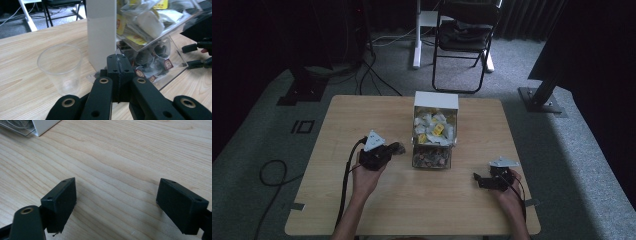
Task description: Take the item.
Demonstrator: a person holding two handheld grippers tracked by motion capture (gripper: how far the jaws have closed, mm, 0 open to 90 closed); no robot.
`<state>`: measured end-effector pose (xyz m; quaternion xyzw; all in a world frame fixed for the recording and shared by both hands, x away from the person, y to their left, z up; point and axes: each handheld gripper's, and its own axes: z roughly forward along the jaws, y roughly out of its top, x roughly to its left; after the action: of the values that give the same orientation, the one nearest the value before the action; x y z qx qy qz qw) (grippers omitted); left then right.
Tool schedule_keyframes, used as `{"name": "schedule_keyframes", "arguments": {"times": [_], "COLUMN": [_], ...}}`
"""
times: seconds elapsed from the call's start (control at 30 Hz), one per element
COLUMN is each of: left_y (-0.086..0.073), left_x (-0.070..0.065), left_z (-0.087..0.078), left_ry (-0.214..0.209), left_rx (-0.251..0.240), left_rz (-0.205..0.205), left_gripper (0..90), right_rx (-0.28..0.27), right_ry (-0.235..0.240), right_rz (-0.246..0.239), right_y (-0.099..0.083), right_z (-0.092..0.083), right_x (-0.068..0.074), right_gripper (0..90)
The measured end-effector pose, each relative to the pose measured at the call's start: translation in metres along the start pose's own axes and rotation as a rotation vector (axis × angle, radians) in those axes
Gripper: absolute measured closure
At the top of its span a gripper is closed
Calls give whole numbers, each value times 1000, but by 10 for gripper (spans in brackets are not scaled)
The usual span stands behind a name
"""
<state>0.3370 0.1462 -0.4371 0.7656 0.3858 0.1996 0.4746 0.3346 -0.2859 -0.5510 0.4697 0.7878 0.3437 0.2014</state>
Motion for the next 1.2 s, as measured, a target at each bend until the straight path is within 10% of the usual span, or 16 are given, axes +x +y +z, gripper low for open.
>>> {"name": "schedule_keyframes", "arguments": {"times": [1.2], "left_y": [6], "left_x": [33], "left_z": [2], "left_ry": [71], "left_rx": [-13], "left_rz": [-33], "left_gripper": [900], "right_rx": [-1], "right_ry": [0], "right_rz": [1], "right_y": [0], "right_z": [0], "right_x": [0], "right_gripper": [162]}}
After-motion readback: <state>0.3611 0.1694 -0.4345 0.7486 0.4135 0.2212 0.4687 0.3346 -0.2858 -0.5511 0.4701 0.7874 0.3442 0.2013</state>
